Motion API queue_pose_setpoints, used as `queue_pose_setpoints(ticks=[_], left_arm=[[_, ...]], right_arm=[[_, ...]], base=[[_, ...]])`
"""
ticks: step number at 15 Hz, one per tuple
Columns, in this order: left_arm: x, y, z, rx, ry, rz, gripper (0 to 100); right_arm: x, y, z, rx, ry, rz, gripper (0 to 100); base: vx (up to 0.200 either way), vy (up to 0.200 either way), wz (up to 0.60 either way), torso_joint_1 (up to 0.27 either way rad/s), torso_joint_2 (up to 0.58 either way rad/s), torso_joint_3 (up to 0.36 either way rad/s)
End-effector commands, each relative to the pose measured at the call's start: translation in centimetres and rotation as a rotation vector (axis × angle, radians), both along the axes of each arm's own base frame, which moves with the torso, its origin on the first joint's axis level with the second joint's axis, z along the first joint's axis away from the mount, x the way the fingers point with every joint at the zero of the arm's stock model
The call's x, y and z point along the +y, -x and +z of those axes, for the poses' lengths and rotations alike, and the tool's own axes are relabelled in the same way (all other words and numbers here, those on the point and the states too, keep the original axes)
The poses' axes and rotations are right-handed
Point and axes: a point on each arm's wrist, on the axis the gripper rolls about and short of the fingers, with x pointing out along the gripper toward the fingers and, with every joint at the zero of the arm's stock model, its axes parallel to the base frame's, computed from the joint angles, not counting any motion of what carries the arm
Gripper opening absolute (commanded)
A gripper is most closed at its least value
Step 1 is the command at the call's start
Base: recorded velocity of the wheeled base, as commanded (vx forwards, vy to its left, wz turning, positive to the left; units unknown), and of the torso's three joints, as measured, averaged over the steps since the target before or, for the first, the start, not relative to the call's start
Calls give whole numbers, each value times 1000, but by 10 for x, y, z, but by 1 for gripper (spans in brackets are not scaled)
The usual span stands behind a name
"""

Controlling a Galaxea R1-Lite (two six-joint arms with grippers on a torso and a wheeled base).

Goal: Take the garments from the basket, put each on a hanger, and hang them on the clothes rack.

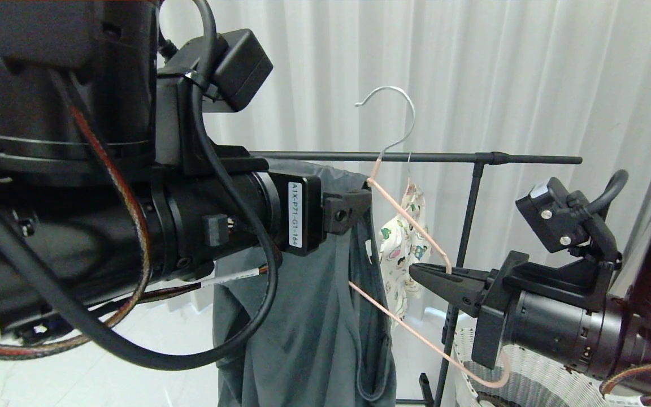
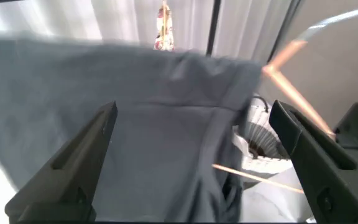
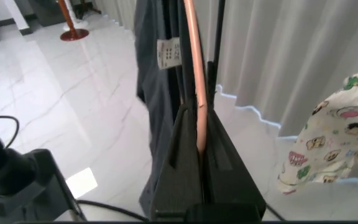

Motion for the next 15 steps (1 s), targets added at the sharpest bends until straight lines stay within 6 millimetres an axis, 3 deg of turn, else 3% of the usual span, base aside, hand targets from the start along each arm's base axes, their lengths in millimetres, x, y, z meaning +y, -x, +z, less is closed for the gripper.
queue_pose_setpoints(ticks=[1, 8, 12, 15], left_arm=[[1, 3, -2, 5, -6, -6, 100], [55, 51, -17, -30, -38, -38, 100], [71, 54, -18, -83, -94, -58, 100], [80, 47, -26, -66, -114, -205, 100]], right_arm=[[-4, -1, -3, -7, 12, -12, 0], [-23, -8, -5, -132, 43, -75, 0], [-40, 8, -12, -198, 76, -52, 0], [-61, 28, -15, -245, 76, 14, 0]], base=[[0, 0, 0, 0, 0, 0], [0, 0, 0, 0, 0, 0], [0, 0, 0, 0, 0, 0], [0, 0, 0, 0, 0, 0]])
